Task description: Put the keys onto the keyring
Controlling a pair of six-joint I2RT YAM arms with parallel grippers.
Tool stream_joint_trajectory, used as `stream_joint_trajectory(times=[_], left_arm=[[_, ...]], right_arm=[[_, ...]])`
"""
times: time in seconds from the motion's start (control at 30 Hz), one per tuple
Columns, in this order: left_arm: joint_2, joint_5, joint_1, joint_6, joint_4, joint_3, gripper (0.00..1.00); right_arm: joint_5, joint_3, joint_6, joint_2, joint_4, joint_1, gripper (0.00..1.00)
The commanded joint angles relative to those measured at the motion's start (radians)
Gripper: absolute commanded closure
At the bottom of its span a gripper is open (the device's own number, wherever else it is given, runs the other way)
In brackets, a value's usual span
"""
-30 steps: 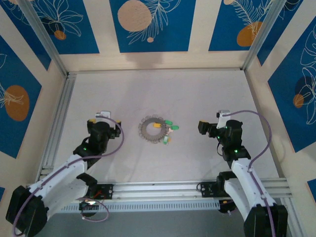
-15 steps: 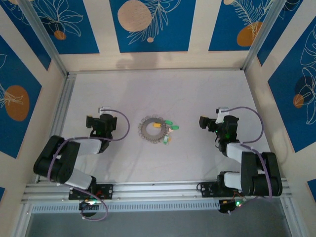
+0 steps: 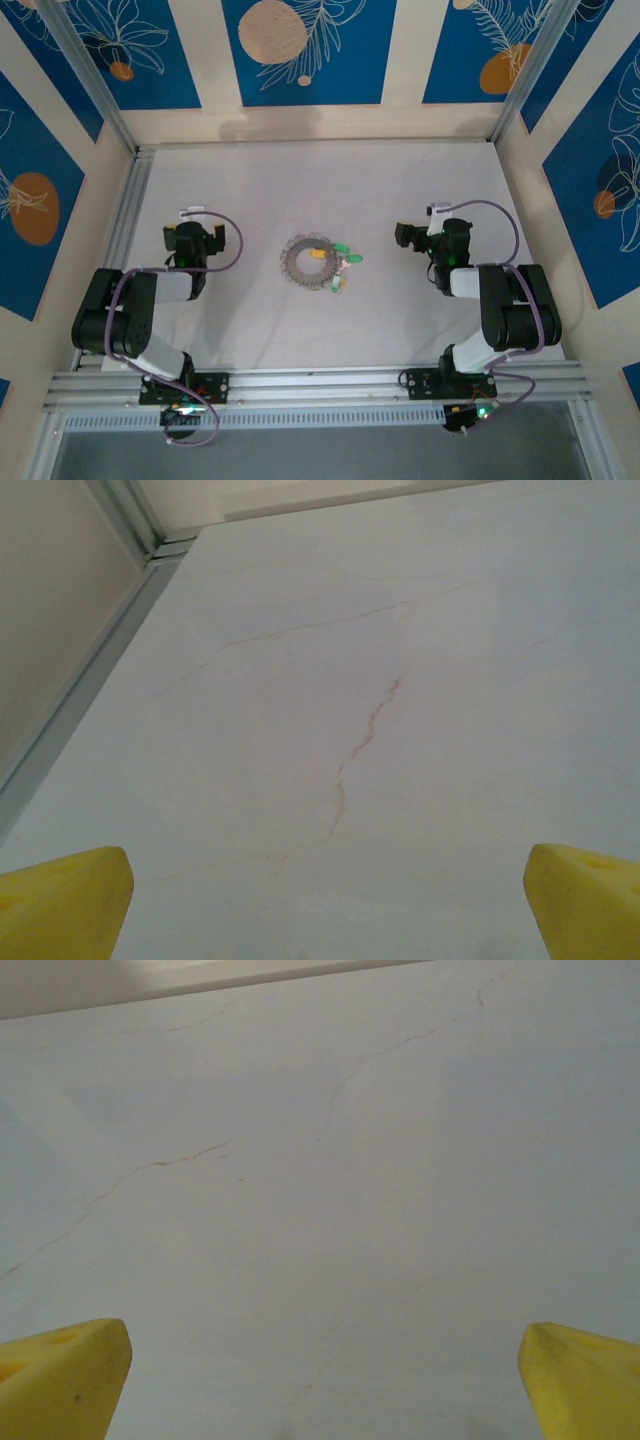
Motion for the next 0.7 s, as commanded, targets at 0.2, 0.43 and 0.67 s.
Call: stream_joint_trajectory(times=[0.2, 0.43, 0.67], left_arm=[[0.024, 0.120, 0.016, -0.017, 0.209, -0.089, 0.00], [0.033, 0.116, 0.017, -0.011, 0.238, -0.092, 0.00], [0.032, 0.116, 0.017, -0.012, 0.233, -0.093, 0.00]], right_arm=[[0.011, -0.010, -0.025, -0.002, 0.058, 0.000, 0.01], [0.017, -0.011, -0.028, -0.001, 0.060, 0.004, 0.01], [0.000, -0.006, -0.022, 0.000, 0.053, -0.003, 0.01]])
